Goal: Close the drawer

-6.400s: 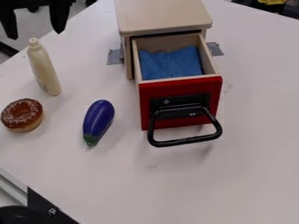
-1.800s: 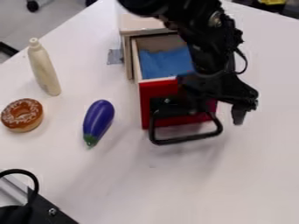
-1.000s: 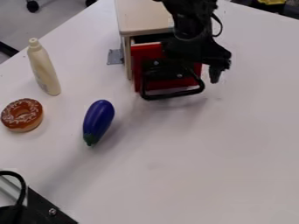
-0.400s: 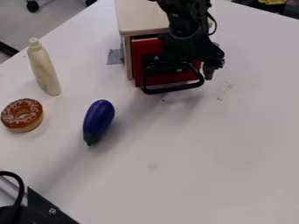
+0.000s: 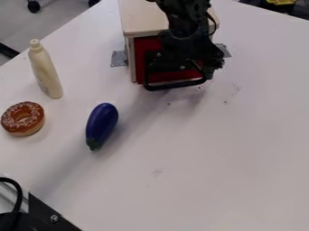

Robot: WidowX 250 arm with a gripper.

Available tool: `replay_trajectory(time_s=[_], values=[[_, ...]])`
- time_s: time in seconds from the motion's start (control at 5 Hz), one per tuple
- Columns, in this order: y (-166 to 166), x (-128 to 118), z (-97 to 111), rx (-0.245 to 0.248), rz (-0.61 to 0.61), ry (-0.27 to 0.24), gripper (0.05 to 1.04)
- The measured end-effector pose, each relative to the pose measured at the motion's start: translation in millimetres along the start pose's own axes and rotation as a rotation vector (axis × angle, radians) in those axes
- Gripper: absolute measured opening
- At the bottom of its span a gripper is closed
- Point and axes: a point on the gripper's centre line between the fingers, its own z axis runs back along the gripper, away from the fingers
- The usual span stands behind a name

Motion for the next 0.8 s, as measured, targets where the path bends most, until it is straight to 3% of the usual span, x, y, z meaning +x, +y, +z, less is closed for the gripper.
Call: replay_trajectory(time_s=[0.2,0.4,0.6,0.8], values=[[3,1,-1,0.011,-0.030,-0.008,1.000],[4,1,-1,0.004,-0.012,0.020,0.999],[10,-6,6,-0.004,0.081,0.113,1.000],[13,4,36,-0.026,0.171,0.129,1.000]])
